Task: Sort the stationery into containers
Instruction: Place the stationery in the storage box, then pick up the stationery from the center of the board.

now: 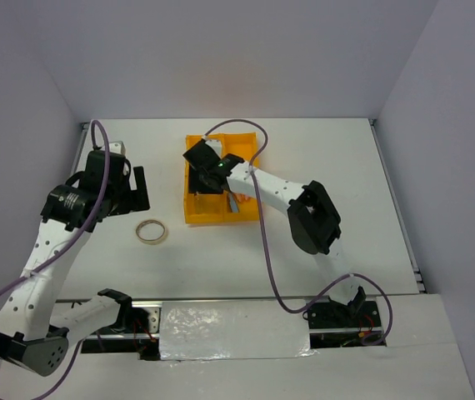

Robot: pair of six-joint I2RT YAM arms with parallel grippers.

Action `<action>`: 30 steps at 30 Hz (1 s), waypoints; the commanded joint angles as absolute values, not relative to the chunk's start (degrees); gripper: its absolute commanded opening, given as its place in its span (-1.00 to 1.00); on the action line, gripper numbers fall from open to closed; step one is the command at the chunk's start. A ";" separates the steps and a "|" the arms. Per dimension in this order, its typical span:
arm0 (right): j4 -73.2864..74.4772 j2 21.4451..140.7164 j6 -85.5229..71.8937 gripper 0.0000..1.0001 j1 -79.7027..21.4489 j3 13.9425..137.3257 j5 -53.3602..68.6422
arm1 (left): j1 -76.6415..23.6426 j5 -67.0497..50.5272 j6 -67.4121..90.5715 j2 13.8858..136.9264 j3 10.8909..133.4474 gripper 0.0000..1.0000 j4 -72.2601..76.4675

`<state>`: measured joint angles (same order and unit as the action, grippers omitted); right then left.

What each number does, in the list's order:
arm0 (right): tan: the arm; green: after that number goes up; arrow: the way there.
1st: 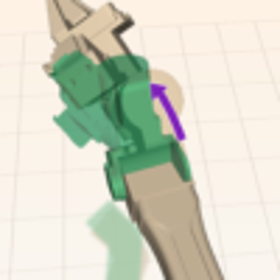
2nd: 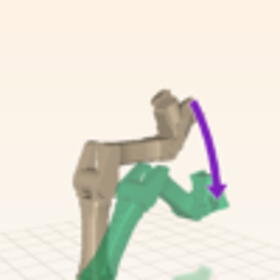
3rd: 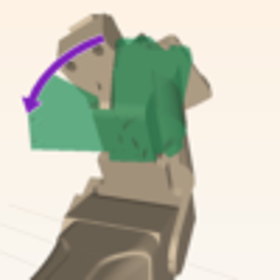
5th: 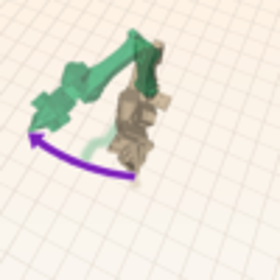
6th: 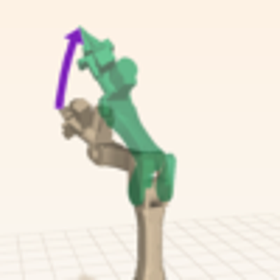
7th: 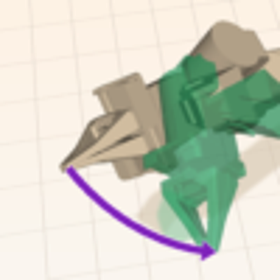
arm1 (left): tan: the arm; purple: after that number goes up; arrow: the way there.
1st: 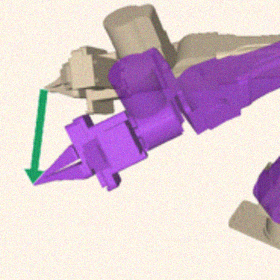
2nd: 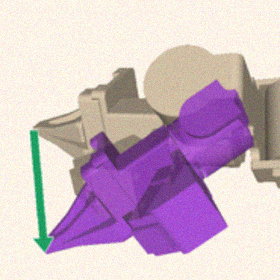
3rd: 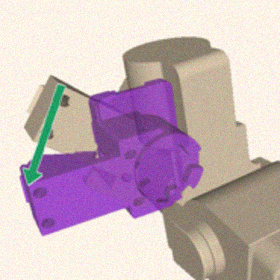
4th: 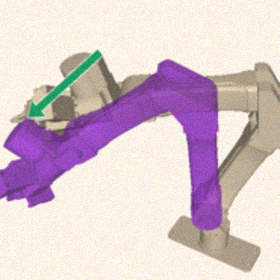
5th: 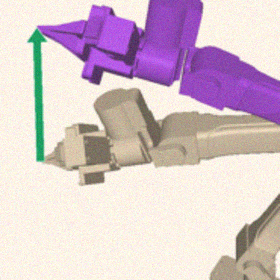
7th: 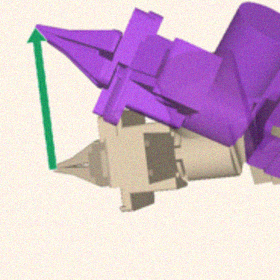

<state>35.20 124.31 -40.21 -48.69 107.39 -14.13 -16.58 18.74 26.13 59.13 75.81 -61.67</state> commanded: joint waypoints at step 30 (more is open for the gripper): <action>40.86 57.57 -22.50 0.29 -45.62 77.16 -7.29 | -9.23 19.07 57.83 75.57 46.59 0.37 -39.56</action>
<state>38.15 58.67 -25.06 -46.22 76.79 -7.88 -10.46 16.88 53.54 73.49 47.94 -44.03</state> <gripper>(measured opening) 0.644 0.714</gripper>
